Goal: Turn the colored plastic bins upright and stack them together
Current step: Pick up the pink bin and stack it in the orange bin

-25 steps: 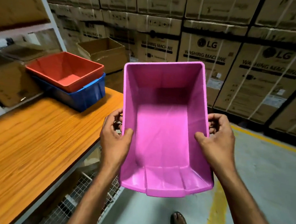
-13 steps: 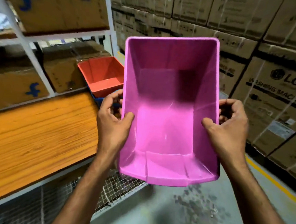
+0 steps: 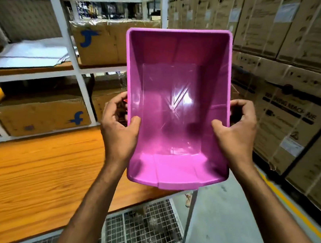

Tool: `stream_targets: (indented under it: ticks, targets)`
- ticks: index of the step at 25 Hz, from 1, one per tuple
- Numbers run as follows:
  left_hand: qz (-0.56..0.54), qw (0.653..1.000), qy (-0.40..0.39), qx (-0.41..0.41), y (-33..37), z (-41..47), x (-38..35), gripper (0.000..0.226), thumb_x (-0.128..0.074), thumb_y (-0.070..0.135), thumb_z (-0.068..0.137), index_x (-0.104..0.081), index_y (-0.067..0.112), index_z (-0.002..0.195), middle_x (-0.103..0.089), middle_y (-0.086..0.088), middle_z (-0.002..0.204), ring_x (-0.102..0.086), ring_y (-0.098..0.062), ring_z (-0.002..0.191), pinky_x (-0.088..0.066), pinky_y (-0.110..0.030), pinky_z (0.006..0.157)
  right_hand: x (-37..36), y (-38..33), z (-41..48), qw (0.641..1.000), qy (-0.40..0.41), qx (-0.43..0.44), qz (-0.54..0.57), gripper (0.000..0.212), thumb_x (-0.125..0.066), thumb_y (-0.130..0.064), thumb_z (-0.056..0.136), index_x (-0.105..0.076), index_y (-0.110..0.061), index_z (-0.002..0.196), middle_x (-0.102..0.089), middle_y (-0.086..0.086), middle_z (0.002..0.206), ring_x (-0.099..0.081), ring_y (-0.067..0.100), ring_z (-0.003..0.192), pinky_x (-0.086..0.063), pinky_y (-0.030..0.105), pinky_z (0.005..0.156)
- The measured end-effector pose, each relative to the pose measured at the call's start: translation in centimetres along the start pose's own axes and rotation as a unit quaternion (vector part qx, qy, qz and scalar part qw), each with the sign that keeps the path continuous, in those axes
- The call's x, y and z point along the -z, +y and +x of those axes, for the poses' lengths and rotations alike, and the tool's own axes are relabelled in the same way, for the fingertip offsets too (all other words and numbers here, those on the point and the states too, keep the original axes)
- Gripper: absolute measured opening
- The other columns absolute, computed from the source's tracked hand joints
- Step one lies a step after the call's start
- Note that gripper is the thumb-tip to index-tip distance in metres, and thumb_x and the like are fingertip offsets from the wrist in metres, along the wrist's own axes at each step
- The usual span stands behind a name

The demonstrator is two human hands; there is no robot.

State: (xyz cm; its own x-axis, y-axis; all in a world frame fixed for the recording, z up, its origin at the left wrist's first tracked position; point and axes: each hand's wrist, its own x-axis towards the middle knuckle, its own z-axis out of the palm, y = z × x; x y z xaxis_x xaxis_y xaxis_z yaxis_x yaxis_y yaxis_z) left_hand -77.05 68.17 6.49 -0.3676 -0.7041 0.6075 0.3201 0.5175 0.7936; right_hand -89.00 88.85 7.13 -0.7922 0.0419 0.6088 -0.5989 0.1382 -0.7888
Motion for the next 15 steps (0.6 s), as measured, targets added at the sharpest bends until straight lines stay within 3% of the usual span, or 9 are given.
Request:
stream_targets:
  ticks: [4,8,12,15]
  targets:
    - [0.021,0.999,0.017,-0.016,-2.4,5.7,-1.4,0.056,-0.062,0.0,0.075,-0.064,0.023,0.126,-0.067,-0.016,0.116,-0.065,-0.017,0.091,-0.053,-0.021,0.075,-5.1,1.4,5.4,0.999,-0.033,0.003,0.035,0.036,-0.067,-0.004,0.066,-0.054,-0.02,0.095,-0.057,-0.017,0.082,-0.053,0.001,0.069,-0.049,0.024,0.067]
    - [0.066,0.997,0.041,-0.015,-5.6,12.3,-3.8,0.052,-0.06,0.0,0.072,-0.068,0.012,0.122,-0.068,-0.013,0.106,-0.059,-0.01,0.082,-0.047,-0.015,0.069,-10.6,3.5,11.7,0.994,-0.089,0.004,0.056,0.032,-0.067,-0.006,0.066,-0.055,-0.018,0.094,-0.055,-0.016,0.078,-0.048,-0.003,0.063,-0.046,0.022,0.065]
    - [0.125,0.99,0.054,0.038,-9.2,16.6,-6.0,0.051,-0.061,0.005,0.069,-0.072,0.01,0.119,-0.071,-0.006,0.101,-0.061,-0.006,0.077,-0.052,-0.017,0.07,-16.0,6.6,16.5,0.987,-0.146,-0.021,0.058,0.03,-0.066,-0.012,0.066,-0.058,-0.019,0.095,-0.061,-0.006,0.081,-0.052,0.009,0.066,-0.046,0.029,0.064]
    - [0.153,0.983,0.066,0.075,-11.9,18.3,-6.9,0.053,-0.062,0.009,0.066,-0.073,0.009,0.117,-0.073,-0.005,0.097,-0.064,-0.011,0.079,-0.054,-0.023,0.07,-19.1,8.9,18.5,0.977,-0.193,-0.061,0.07,0.028,-0.067,-0.01,0.068,-0.06,-0.018,0.094,-0.06,-0.007,0.074,-0.052,0.009,0.062,-0.045,0.026,0.059]
